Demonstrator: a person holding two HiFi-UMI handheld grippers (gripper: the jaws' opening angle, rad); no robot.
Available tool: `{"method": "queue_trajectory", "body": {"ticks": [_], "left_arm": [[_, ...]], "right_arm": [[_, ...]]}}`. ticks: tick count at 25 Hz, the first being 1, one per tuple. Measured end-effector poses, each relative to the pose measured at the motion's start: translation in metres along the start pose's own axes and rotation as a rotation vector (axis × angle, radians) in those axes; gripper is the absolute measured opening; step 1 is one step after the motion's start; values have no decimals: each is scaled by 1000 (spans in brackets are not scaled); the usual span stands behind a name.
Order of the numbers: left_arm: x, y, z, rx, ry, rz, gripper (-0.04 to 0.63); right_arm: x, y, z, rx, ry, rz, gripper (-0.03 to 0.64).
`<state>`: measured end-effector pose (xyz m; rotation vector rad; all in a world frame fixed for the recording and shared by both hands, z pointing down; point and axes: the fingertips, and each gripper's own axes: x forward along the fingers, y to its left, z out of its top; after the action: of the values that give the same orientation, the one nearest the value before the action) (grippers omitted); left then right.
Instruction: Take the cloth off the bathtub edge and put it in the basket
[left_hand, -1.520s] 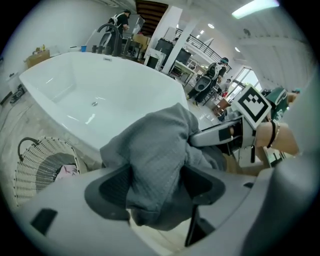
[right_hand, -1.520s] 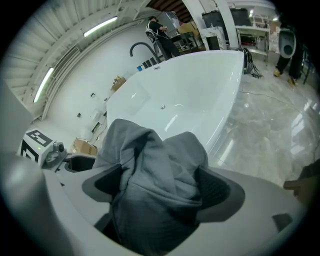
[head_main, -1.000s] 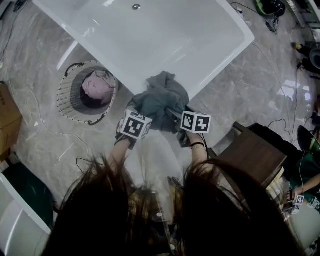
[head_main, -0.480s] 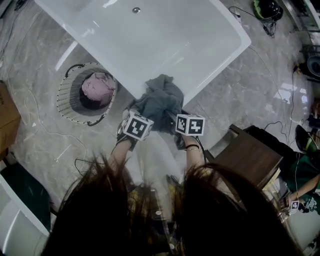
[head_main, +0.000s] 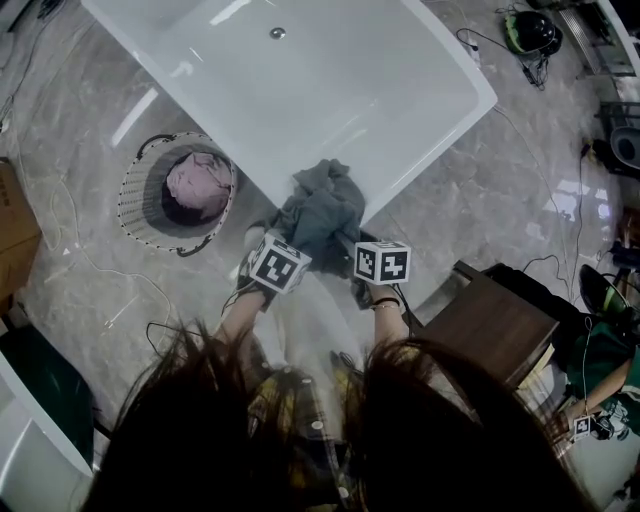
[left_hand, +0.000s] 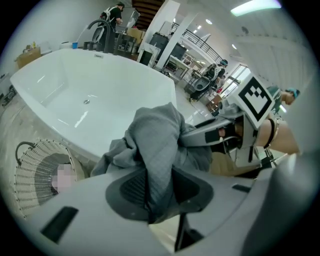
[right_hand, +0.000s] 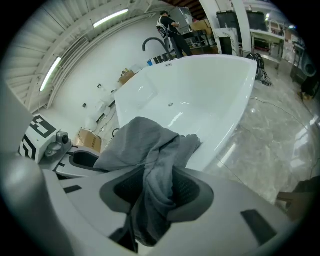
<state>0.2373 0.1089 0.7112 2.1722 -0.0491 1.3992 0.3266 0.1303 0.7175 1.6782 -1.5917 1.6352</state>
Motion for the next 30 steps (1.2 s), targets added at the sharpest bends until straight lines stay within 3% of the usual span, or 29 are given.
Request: {"method": "queue_trajectory", "body": {"ticks": [7,30], "left_arm": [[-27,-8,14,-2,-40,-3,124],[-201,-28,100,-42,-441,57,123]], "right_arm": [[-20,16,15,-1,-65,27,153],[-139,145,150,-289,-331,175,144]]}}
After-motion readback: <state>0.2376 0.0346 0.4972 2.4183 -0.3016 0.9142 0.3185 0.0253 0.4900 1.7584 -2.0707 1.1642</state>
